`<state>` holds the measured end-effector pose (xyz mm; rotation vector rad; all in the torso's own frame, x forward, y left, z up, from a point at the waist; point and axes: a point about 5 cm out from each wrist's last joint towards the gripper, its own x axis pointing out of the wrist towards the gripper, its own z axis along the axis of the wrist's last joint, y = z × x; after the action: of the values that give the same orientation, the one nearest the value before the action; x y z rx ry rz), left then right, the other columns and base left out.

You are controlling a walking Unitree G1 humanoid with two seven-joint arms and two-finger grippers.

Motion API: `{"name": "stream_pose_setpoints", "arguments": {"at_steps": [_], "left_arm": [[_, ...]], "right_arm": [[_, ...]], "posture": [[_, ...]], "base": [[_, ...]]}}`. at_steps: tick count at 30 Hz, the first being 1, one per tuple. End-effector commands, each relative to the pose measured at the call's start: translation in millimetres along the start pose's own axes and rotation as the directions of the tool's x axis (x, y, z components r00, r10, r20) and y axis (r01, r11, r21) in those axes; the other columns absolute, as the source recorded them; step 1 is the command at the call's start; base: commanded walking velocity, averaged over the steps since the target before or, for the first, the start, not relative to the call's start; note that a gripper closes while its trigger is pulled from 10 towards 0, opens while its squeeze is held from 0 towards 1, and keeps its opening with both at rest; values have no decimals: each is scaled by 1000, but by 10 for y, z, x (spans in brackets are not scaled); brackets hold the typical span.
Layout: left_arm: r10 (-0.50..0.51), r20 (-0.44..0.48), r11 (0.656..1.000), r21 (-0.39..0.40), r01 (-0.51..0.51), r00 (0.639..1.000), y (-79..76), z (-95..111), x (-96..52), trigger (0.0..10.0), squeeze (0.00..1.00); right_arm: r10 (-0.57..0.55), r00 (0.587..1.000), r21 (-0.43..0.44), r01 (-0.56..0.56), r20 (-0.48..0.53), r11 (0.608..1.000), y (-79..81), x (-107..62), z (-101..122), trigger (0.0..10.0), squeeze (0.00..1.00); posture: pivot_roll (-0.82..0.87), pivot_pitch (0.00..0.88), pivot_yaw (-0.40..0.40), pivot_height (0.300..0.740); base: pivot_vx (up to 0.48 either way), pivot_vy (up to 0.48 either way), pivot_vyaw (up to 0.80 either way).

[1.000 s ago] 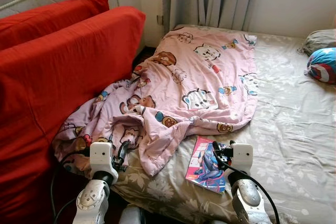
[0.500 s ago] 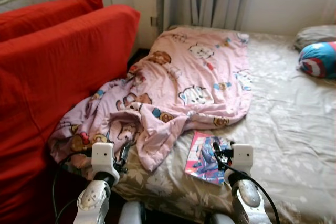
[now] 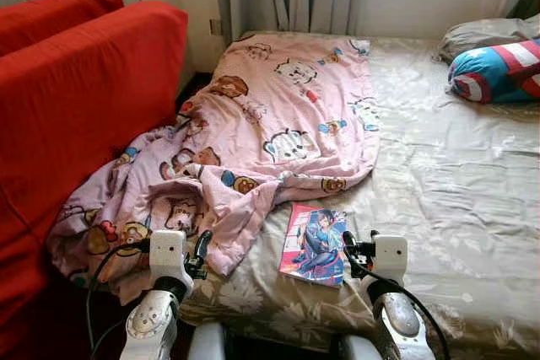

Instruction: Clean up the room

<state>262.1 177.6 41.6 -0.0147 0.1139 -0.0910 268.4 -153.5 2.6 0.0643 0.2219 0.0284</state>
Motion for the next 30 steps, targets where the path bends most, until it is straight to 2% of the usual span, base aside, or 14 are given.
{"name": "stream_pose_setpoints", "arguments": {"at_steps": [1,16,24,30], "left_arm": [[-2,2,1000,2,2,1000,9,26,-4,10000,0],[-9,0,1000,2,9,1000,2,34,-9,10000,0],[-18,-1,1000,2,18,1000,-13,38,-9,10000,0],[-22,1,1000,8,22,1000,3,64,-4,10000,0]], "right_arm": [[20,1000,-10,-20,9,1000,32,-4,3,10000,0],[30,1000,1,-30,3,1000,71,-14,-17,10000,0],[7,999,29,-5,-41,1000,58,-11,-75,10000,0],[-96,988,141,112,-118,984,-69,33,-122,10000,0]], "posture": [[1,57,12,625],[5,64,15,625],[11,78,20,625],[27,100,32,625]], "base": [[0,0,481],[0,0,778],[0,0,0],[0,0,0]]}}
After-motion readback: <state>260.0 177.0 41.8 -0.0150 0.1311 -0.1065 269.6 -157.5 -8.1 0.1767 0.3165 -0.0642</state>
